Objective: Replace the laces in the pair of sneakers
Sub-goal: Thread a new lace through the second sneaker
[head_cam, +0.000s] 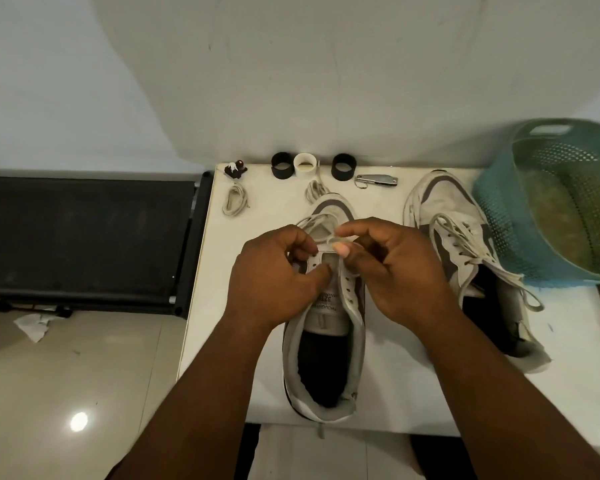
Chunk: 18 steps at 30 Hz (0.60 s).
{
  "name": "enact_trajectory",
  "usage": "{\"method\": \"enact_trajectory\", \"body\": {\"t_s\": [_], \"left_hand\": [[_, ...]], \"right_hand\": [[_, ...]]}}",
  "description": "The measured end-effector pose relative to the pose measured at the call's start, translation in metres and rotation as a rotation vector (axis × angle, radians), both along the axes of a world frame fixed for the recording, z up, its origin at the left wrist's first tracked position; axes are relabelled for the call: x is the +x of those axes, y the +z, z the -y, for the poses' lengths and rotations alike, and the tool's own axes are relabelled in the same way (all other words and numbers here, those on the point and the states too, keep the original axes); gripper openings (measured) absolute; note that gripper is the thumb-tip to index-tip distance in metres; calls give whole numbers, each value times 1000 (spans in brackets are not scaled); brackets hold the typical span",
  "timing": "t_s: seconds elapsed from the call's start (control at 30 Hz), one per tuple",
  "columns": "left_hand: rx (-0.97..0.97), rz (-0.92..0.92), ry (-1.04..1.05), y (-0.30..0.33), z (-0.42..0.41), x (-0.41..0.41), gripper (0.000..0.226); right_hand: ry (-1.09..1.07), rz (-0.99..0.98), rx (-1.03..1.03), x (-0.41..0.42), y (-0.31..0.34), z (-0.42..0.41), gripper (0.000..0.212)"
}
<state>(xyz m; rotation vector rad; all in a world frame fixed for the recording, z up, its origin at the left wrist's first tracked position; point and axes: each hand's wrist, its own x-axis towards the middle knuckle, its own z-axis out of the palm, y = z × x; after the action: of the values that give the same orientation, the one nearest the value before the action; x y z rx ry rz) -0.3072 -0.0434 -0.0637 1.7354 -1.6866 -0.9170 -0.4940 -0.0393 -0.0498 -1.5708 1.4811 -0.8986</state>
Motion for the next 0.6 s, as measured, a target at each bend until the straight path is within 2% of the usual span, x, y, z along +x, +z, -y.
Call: {"method": "enact_trajectory", "body": {"t_s": [0.17,0.33,0.43,0.6], "left_hand": [[-86,-180,-98,4,-1,-1,25],[-43,-327,-102,3,2,3,18],[-60,-274,-138,2,2,2,24],[-90,-307,-162,3,5,2,12]], "right_hand": [[29,219,55,8,-5,1,22],[39,304,99,1,-6,3,29],[46,333,98,2,-5,2,27],[49,385,107,2,-1,1,26]]}}
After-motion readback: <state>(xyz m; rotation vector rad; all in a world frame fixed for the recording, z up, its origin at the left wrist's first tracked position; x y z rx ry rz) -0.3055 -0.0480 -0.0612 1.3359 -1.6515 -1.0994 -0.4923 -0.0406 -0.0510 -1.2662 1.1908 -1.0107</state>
